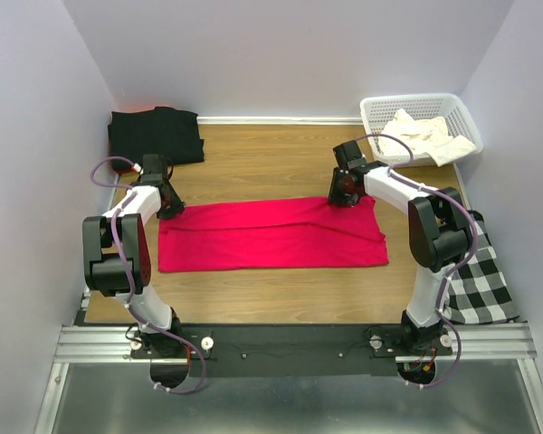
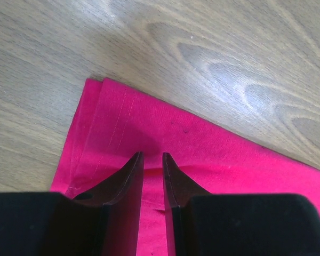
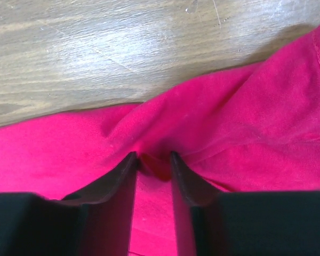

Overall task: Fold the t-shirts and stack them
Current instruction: Fold the other side of the tshirt into a rectangle

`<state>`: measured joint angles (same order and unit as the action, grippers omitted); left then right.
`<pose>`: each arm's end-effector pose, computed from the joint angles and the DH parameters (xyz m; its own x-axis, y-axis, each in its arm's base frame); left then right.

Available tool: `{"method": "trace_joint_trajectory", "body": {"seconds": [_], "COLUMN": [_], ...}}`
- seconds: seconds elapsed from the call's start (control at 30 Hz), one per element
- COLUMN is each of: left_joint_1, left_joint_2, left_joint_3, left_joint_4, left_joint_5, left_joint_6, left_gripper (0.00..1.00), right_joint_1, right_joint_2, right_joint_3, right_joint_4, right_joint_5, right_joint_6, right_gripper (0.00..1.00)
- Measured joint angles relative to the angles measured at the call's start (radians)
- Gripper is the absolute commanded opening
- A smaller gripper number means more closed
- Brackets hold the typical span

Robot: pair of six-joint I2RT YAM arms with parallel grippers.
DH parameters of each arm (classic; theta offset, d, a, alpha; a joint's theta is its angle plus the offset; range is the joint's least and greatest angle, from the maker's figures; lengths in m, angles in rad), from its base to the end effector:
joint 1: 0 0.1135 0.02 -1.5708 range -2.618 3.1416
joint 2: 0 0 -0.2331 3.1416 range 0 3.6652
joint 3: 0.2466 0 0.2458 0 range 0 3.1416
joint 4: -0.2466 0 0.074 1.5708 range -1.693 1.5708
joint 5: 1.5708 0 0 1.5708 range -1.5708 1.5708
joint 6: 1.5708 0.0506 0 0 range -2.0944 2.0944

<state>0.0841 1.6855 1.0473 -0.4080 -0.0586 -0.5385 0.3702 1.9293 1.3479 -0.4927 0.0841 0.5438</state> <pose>0.3348 0.0312 0.1435 -0.6824 -0.5713 -0.4560 -0.5394 0.8146 -0.2134 0.3681 0.1383 0.1416 -0.8686 0.2159 -0.4460 0.1475 0.9719 0.1833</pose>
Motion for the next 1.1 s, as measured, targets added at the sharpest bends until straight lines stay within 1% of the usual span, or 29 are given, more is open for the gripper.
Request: {"method": "trace_joint_trajectory", "body": {"seconds": [0.07, 0.1, 0.2, 0.23, 0.43, 0.63, 0.7, 0.87, 1.1], "left_joint_1": [0.0, 0.0, 0.0, 0.0, 0.0, 0.0, 0.0, 0.0, 0.0], "left_joint_2": [0.002, 0.002, 0.004, 0.004, 0.005, 0.018, 0.027, 0.047, 0.055], "left_joint_3": [0.0, 0.0, 0.005, 0.006, 0.008, 0.014, 0.021, 0.04, 0.064], "left_joint_4": [0.0, 0.0, 0.0, 0.0, 0.0, 0.0, 0.0, -0.001, 0.002], "left_joint_5": [0.0, 0.0, 0.0, 0.0, 0.0, 0.0, 0.0, 0.0, 0.0], "left_joint_6": [0.001, 0.002, 0.004, 0.004, 0.004, 0.005, 0.005, 0.005, 0.006], "left_gripper": [0.29, 0.29, 0.29, 0.29, 0.28, 0.28, 0.28, 0.27, 0.27], "right_joint_1": [0.0, 0.001, 0.002, 0.003, 0.003, 0.019, 0.033, 0.081, 0.197], "right_joint_2": [0.001, 0.001, 0.001, 0.0, -0.021, -0.15, -0.215, -0.311, -0.356], "right_joint_3": [0.0, 0.0, 0.0, 0.0, 0.0, -0.035, -0.075, -0.181, -0.36], "right_joint_4": [0.0, 0.0, -0.003, -0.005, -0.033, -0.064, -0.07, -0.083, -0.098], "right_joint_5": [0.0, 0.001, 0.006, 0.009, 0.013, 0.011, 0.007, -0.01, -0.021], "right_joint_6": [-0.003, -0.004, 0.002, 0.005, 0.01, 0.031, 0.044, 0.085, 0.156], "right_gripper": [0.17, 0.11, 0.02, 0.01, 0.01, 0.01, 0.01, 0.01, 0.01]}}
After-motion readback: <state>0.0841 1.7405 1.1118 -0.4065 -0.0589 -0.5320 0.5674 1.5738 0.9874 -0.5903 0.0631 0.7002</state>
